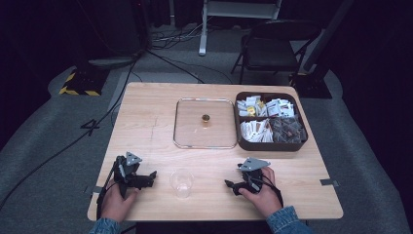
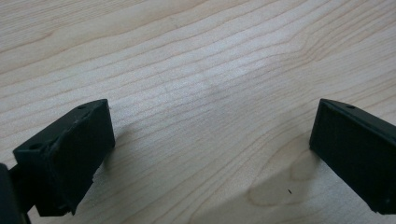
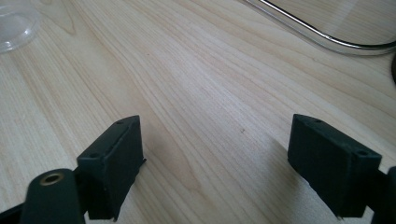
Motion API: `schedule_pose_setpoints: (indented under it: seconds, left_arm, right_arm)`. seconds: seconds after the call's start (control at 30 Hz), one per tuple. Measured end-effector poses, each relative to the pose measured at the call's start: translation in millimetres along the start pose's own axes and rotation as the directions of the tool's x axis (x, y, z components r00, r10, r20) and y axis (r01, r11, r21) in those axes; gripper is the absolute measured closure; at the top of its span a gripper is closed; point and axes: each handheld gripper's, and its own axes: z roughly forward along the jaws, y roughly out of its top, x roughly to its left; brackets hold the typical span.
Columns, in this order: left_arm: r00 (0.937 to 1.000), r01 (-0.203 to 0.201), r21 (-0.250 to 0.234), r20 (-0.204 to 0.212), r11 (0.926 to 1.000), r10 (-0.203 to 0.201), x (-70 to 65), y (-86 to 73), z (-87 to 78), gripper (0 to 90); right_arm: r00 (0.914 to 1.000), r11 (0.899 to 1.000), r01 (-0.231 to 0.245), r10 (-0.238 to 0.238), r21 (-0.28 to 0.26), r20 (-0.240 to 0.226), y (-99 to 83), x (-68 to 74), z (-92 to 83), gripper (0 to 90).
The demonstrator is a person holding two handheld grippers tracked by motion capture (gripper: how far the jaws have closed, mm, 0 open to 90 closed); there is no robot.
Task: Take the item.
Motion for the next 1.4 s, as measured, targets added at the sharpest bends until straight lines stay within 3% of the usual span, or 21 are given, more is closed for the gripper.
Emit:
schedule_pose_setpoints:
  seconds: [0.47, 0.67, 0.77, 1.23, 1.27, 1.4]
  left_arm:
    - [1.0, -0.001, -0.001, -0.001, 1.0, 0.001, 0.1, 0.1, 0.1, 0.2]
    - [1.0, -0.003, 0.0, -0.001, 1.0, 0.003, 0.2, 0.4, 0.2, 0.2]
    - [1.0, -0.002, 0.001, 0.0, 1.0, 0.002, 0.1, 0.4, 0.2, 0.2]
    - [1.0, -0.002, 0.001, 0.0, 1.0, 0.002, 0.1, 0.4, 0.2, 0.2]
    - [1.0, 0.001, 0.002, 0.001, 1.0, -0.001, 0.0, 0.6, 0.3, 0.2]
    - [1.0, -0.001, 0.002, 0.002, 1.0, 0.001, 0.1, 1.1, 0.7, 0.2]
  right_arm:
    - [1.0, 1.0, 0.001, -0.001, 0.003, -0.001, 0.2, 0.1, -0.1, 18.1]
    - [0.9997, 1.0, 0.004, -0.004, 0.0, -0.023, 0.6, -1.2, 0.0, 18.5]
    - [0.9979, 1.0, -0.021, 0.02, -0.013, -0.062, 2.1, -3.1, -1.6, 28.7]
    - [0.9964, 0.998, -0.046, 0.042, -0.045, -0.073, 24.1, -14.5, -32.2, 24.9]
    - [0.9943, 0.997, -0.057, 0.052, -0.051, -0.093, 28.3, -17.2, -38.2, 26.3]
    - [0.9955, 0.997, -0.046, 0.04, -0.068, -0.086, 37.0, -17.3, -47.0, 26.2]
